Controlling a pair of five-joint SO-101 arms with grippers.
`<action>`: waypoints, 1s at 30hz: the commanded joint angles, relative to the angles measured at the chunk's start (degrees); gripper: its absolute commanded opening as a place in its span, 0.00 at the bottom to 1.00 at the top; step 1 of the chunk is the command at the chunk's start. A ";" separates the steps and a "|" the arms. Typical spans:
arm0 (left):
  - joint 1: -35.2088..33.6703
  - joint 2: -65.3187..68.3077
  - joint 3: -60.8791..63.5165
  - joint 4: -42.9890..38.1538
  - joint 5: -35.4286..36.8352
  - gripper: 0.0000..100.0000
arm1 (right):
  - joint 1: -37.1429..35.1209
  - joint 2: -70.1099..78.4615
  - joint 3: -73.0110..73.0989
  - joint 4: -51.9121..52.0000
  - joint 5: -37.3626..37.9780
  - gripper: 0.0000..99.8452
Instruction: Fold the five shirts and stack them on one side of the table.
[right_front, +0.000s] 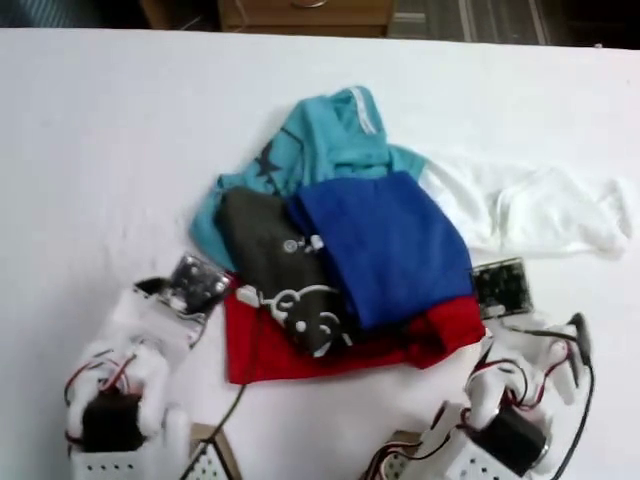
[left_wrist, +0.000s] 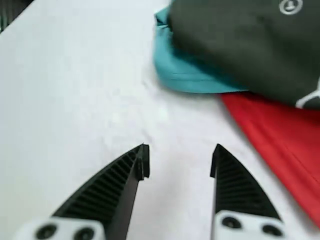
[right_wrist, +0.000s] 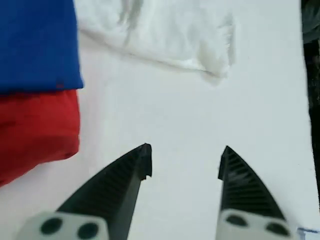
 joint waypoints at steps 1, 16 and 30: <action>-2.73 2.02 -7.16 1.93 -0.18 0.22 | 0.75 0.40 -8.44 2.33 -4.84 0.21; 6.07 56.62 -57.01 16.18 12.22 0.22 | -0.22 1.89 -19.16 8.04 -6.86 0.21; 9.23 57.49 -57.01 14.07 12.40 0.22 | -11.03 45.05 -40.18 6.02 -20.22 0.21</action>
